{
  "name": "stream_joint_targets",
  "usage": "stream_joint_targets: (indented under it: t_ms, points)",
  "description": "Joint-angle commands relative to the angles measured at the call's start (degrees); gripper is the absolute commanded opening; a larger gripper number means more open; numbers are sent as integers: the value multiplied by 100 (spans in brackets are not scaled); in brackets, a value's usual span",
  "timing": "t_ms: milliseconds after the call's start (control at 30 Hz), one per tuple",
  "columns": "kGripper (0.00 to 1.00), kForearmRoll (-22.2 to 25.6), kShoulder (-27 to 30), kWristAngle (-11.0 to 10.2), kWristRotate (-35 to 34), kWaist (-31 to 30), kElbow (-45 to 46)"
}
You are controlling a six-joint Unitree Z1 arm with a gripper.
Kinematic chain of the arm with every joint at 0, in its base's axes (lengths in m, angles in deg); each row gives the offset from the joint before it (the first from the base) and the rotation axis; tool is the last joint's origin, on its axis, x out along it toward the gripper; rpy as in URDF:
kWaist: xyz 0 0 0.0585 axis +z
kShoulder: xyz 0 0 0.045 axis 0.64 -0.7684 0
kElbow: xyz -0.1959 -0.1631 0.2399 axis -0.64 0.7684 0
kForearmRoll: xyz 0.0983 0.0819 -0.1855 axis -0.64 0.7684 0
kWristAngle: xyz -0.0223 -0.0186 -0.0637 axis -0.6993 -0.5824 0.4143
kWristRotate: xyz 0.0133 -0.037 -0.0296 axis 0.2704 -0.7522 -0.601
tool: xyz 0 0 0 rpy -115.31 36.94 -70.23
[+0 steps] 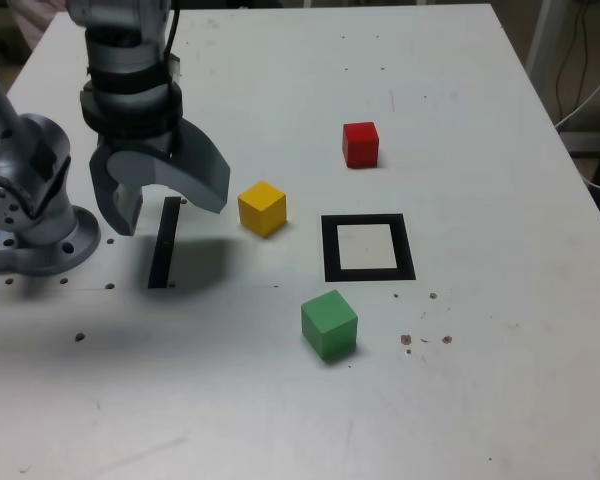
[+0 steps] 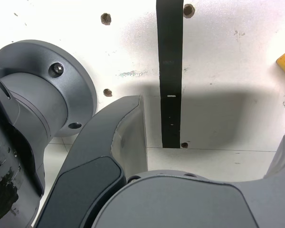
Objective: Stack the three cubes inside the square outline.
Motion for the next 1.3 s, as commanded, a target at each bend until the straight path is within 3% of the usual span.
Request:
stream_joint_targets:
  t_ms: [0,367,533,700,900,1033,1267]
  points:
    - [100,-25,56,-9,-10,7,-17]
    - [100,-138,125,-137,-10,7,-136]
    - [100,289,-39,-20,-10,7,-519]
    - [100,826,-436,-176,90,82,-1202]
    - [100,1304,-966,-296,695,499,-2413]
    - [100,1373,-1520,-393,1109,953,-3164]
    - [100,1781,-2372,-345,1663,1899,-4276]
